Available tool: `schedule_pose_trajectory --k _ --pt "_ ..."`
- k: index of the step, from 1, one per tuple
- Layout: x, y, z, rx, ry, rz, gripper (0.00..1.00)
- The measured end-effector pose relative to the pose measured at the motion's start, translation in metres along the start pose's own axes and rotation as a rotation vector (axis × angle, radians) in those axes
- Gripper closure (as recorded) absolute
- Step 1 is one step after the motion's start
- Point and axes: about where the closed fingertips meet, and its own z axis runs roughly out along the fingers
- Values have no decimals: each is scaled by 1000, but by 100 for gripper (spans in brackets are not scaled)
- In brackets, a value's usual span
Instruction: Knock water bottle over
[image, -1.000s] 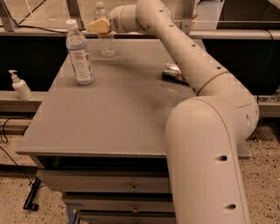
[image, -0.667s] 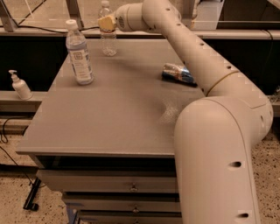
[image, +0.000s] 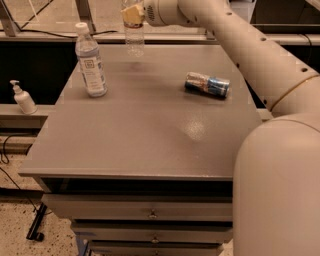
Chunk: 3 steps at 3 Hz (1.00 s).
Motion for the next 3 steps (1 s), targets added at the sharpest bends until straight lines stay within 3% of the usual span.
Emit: schedule_pose_trajectory --k 1,3 --pt "-21 12 -40 -6 55 -71 100" --pt "1 35 -107 -58 362 -179 100"
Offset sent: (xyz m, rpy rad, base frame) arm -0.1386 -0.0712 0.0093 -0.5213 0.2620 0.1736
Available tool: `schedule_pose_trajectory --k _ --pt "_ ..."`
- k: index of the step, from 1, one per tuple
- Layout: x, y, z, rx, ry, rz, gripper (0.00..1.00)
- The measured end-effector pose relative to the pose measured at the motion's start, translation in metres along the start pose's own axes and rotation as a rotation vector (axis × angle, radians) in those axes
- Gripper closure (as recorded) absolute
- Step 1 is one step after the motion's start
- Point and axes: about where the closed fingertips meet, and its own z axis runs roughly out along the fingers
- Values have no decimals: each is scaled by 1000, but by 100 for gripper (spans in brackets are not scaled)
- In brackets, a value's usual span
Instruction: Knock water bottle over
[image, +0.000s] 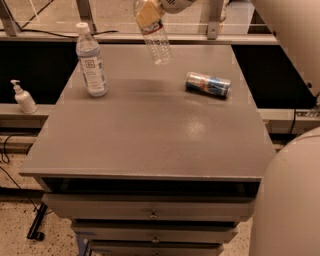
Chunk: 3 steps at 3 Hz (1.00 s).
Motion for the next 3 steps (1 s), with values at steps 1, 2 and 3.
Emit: schedule_pose_trajectory --k 1,2,3 --pt "28 27 -14 -82 155 -19 100" --pt "66 57 -16 -181 327 -14 100" --pt "116 76 -11 -262 526 -9 100"
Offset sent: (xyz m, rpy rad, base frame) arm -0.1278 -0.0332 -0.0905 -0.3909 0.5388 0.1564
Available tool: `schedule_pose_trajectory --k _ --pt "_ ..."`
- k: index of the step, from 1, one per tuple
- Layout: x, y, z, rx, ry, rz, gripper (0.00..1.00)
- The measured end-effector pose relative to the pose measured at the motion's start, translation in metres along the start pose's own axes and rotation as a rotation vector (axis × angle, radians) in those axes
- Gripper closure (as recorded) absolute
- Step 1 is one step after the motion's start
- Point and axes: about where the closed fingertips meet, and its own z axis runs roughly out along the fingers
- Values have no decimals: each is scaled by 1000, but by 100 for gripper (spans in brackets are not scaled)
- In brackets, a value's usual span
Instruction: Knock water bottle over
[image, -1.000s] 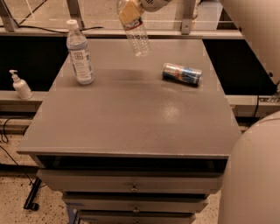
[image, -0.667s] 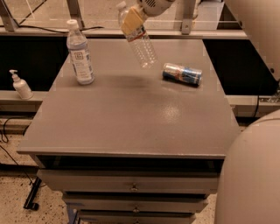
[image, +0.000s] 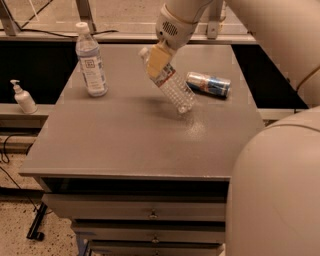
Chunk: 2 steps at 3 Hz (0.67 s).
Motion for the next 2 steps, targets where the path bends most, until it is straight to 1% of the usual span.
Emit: schedule_pose_trajectory --k 1,2 --pt "31 -1 23 -38 163 -5 100" --pt "50 -8 39 -60 256 -18 100"
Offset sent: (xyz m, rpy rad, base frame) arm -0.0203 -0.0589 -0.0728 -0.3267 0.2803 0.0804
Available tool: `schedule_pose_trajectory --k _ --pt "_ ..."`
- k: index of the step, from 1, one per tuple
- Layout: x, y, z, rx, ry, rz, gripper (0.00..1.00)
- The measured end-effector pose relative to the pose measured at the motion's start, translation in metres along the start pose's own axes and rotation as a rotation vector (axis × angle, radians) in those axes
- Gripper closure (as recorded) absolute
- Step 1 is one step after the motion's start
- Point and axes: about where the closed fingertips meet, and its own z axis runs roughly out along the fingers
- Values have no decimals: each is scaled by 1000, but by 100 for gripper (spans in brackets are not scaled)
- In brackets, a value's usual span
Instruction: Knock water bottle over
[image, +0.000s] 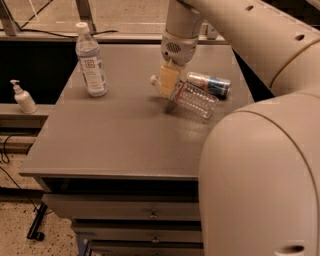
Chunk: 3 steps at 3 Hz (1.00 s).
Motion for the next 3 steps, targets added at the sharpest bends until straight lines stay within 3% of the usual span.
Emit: schedule_pose_trajectory --k 1,3 --pt "1 -7 7 -12 6 -12 83" --pt "-22 -3 -9 -3 -87 -53 36"
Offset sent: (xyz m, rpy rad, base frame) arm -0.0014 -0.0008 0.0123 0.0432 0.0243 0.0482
